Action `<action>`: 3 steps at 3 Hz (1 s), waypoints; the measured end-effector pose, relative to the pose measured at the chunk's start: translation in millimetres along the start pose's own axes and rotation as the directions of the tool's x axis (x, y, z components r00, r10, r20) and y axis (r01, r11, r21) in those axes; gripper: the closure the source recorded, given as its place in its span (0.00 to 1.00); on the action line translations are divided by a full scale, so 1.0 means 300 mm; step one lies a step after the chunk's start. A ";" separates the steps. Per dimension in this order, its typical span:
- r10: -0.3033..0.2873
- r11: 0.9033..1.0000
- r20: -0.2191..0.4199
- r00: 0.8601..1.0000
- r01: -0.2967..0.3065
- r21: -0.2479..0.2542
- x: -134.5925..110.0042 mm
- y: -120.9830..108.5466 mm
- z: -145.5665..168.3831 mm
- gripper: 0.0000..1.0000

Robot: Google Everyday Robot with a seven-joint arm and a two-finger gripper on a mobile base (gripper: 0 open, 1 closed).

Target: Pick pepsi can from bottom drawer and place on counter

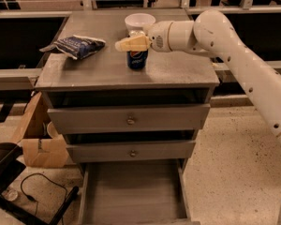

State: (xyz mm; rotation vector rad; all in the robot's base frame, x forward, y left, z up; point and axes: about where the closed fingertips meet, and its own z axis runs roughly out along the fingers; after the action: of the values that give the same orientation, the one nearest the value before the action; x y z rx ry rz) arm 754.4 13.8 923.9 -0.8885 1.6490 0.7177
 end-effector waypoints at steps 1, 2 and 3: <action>-0.001 1.000 0.005 1.000 0.001 -0.007 -0.013 -0.001 0.001 0.00; -0.005 0.998 0.048 0.999 0.008 -0.061 -0.120 -0.016 0.001 0.00; -0.007 0.988 0.112 0.994 0.025 -0.153 -0.260 -0.003 -0.009 0.00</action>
Offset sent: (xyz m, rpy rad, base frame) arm 0.0226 0.0017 0.0860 0.1081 -0.0485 0.1320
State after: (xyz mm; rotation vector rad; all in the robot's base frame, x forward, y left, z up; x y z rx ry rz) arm 764.9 26.2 1000.1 -0.9528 1.5014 0.8773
